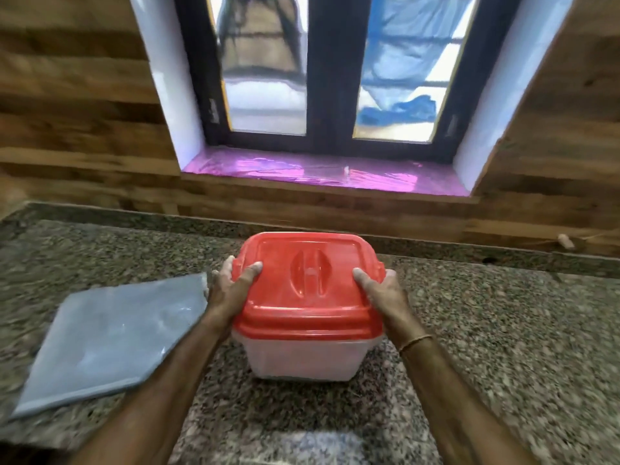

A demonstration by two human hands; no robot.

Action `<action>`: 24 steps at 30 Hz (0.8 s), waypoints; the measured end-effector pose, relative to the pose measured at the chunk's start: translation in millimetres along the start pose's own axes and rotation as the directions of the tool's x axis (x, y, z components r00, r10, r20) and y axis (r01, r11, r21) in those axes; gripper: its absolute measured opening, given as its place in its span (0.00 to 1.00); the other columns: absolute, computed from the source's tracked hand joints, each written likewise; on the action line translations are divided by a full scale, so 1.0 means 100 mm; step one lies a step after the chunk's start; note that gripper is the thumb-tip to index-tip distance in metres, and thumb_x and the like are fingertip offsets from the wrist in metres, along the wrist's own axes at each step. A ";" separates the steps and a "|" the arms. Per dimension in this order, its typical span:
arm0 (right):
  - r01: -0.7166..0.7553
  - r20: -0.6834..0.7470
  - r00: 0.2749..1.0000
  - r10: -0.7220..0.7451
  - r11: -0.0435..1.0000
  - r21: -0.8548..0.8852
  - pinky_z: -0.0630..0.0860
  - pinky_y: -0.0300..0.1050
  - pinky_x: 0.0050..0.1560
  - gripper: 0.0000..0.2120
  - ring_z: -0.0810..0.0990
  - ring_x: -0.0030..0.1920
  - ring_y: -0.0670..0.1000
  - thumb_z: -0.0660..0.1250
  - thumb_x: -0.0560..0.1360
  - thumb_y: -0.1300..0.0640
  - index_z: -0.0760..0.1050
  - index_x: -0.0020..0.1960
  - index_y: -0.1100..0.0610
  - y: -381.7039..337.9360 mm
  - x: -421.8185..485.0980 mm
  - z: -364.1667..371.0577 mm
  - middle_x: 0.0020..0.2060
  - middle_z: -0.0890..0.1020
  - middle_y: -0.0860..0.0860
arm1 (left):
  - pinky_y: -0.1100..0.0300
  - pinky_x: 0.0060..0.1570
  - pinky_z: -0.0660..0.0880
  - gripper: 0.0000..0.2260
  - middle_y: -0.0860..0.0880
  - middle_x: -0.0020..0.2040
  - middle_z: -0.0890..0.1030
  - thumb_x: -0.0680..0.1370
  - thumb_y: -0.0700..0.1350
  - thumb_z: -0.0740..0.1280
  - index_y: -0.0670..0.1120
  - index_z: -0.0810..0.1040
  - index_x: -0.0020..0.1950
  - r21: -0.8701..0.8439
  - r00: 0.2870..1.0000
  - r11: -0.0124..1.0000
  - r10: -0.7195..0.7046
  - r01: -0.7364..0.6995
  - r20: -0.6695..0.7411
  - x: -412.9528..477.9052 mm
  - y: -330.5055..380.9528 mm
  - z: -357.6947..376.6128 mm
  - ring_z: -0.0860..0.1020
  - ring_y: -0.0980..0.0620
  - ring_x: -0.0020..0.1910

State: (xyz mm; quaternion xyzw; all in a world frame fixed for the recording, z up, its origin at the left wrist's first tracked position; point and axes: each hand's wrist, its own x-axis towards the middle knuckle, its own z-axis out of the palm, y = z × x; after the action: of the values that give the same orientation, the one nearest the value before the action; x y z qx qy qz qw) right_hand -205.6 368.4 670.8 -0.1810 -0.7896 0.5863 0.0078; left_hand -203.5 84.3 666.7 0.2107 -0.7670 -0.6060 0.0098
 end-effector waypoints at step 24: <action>-0.111 -0.067 0.992 0.111 0.994 -0.003 0.84 0.64 0.54 0.37 0.81 0.59 0.62 0.74 0.72 0.36 0.61 0.74 0.46 0.16 -0.10 0.17 0.66 0.74 0.58 | 0.45 0.48 0.84 0.44 0.36 0.69 0.76 0.70 0.66 0.76 0.44 0.63 0.76 -0.045 0.985 0.984 -0.168 0.170 0.044 0.18 -0.25 -0.09 0.83 0.38 0.56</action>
State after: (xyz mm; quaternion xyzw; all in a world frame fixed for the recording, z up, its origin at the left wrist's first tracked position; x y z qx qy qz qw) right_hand -196.2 353.4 652.9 -0.2442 -0.7796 0.5766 0.0010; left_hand -209.5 65.7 641.5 0.2627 -0.7314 -0.6271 -0.0521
